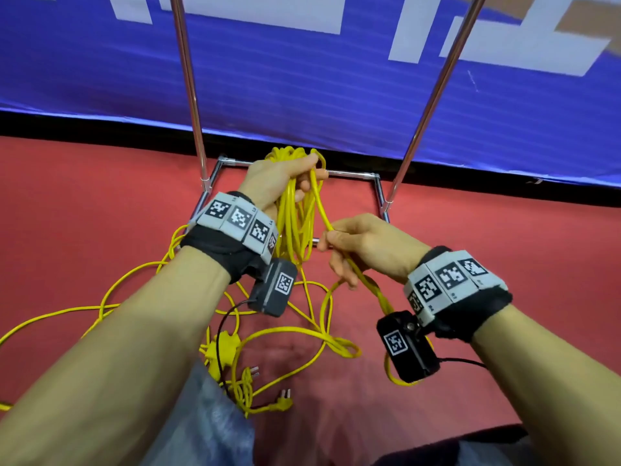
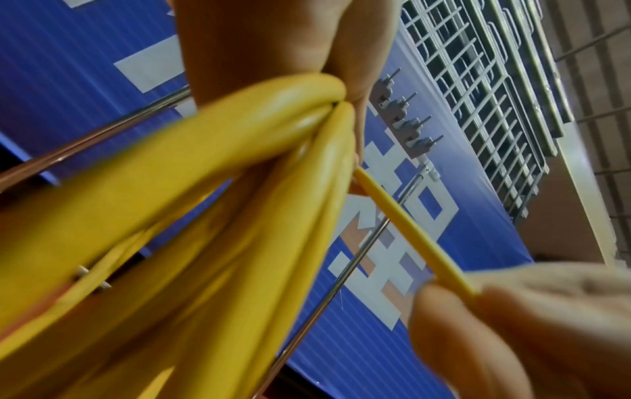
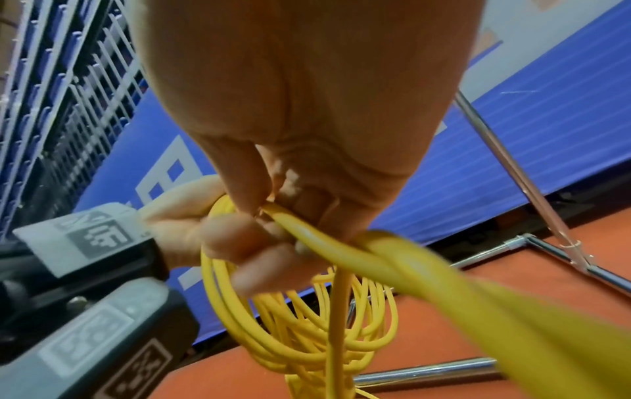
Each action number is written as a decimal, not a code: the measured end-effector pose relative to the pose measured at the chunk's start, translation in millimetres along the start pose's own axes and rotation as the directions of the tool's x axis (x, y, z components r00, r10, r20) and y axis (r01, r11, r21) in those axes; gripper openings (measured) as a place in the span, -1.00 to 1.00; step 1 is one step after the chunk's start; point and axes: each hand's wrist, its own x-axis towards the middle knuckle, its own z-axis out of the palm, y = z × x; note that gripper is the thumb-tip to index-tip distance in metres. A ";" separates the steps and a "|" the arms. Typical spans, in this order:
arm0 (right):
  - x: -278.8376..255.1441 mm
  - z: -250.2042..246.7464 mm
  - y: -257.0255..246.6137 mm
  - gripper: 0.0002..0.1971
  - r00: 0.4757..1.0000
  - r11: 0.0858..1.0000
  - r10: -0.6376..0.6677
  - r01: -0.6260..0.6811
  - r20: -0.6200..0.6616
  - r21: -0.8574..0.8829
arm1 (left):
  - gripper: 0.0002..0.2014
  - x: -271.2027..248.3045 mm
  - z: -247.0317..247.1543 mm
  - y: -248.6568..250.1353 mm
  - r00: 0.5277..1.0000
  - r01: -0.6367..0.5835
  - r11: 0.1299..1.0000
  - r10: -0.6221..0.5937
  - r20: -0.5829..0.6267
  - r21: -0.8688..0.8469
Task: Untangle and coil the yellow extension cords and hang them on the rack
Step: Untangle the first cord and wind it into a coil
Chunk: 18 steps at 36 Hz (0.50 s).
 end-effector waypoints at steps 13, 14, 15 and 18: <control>13.7 1.3 -14.4 -0.67 0.993 0.989 -0.085 0.094 -0.084 0.116 | -0.88 -10.1 9.1 -12.3 1.000 -0.026 0.993 0.028 -0.015 0.118; 13.2 0.0 -10.3 -0.63 0.995 0.995 -0.064 0.070 -0.076 0.075 | -0.90 -9.1 8.5 -10.8 0.999 -0.016 0.994 0.020 -0.040 0.109; 12.3 -2.1 -5.6 -0.58 0.997 0.999 -0.039 0.041 -0.066 0.027 | -0.90 -7.9 7.7 -8.8 0.998 -0.018 0.996 0.024 -0.063 0.093; 8.1 -7.2 6.8 -0.53 1.000 0.998 0.001 -0.002 -0.013 -0.061 | -0.85 -2.9 4.4 -6.4 0.992 -0.034 0.999 0.037 -0.120 0.029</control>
